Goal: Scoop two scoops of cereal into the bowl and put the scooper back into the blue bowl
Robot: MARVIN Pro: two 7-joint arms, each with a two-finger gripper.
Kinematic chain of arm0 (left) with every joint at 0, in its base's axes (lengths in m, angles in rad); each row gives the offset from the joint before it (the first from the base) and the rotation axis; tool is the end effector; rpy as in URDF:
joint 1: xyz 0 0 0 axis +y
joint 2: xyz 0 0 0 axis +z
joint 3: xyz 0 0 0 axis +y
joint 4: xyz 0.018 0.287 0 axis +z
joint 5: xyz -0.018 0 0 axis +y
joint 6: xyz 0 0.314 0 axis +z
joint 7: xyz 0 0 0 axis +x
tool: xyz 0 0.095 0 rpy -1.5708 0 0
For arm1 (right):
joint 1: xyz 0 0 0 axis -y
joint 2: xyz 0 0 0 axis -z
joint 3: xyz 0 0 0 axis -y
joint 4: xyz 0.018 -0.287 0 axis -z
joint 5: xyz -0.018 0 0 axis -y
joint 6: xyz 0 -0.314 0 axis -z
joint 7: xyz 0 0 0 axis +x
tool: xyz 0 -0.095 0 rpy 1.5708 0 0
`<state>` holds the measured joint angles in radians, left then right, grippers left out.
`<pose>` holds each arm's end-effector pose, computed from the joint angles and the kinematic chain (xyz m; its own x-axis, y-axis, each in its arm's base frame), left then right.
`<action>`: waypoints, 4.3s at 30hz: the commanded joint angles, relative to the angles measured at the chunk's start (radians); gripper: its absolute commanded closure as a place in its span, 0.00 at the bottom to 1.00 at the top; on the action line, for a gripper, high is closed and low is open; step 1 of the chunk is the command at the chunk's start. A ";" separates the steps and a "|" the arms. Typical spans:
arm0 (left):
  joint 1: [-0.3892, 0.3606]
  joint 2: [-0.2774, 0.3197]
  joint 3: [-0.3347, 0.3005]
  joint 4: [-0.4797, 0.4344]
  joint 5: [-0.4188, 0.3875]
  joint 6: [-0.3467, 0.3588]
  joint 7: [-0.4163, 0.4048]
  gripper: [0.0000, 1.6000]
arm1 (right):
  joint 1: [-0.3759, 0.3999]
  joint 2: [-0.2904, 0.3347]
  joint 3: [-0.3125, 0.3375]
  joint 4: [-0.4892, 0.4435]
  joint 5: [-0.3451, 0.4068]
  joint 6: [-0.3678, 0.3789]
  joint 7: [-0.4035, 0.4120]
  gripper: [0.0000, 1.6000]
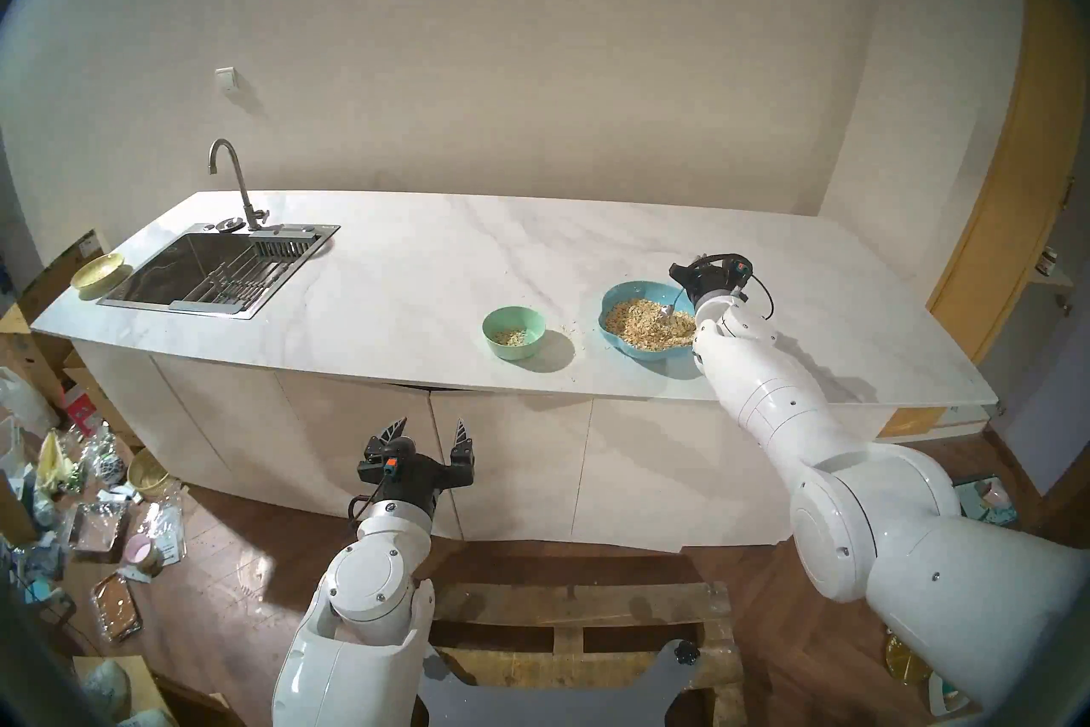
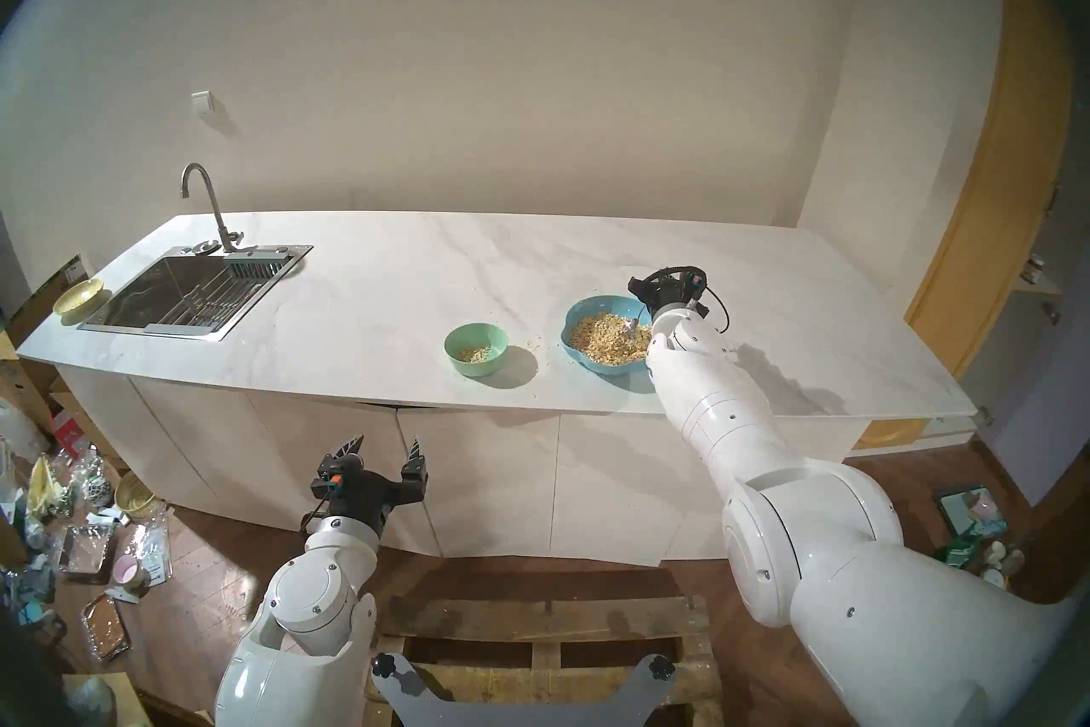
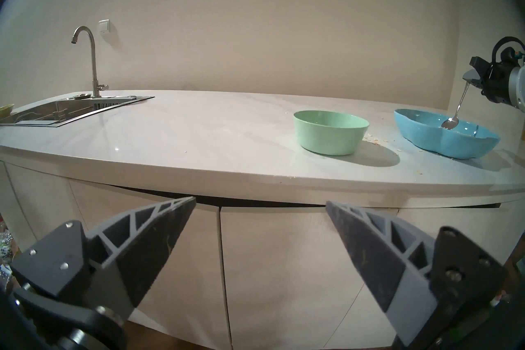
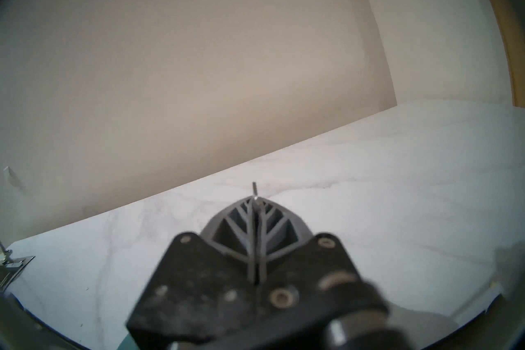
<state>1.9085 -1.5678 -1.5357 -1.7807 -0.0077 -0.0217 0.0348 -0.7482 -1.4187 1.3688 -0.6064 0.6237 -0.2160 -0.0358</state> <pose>0.3253 -0.0108 -0.3447 0.1063 0.0128 0.9943 0.0015 -0.9999 0.0127 0.6220 -0.0596 -0.2432 -0.0745 -0.3523 0.9329 -0.1025 -0.9279 -0.3586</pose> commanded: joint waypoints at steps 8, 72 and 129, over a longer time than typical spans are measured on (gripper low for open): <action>-0.004 0.000 0.003 -0.026 -0.002 -0.006 -0.005 0.00 | -0.030 -0.005 0.007 -0.086 0.001 -0.024 0.003 1.00; -0.004 0.001 0.003 -0.027 -0.002 -0.005 -0.005 0.00 | -0.134 -0.072 0.106 -0.247 0.165 0.248 -0.113 1.00; -0.004 0.000 0.003 -0.026 -0.002 -0.006 -0.004 0.00 | -0.031 -0.072 0.241 -0.173 0.291 0.361 -0.126 1.00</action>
<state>1.9087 -1.5677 -1.5356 -1.7810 -0.0077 -0.0217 0.0347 -0.8011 -1.4842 1.6000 -0.7370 0.9010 0.1465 -0.1661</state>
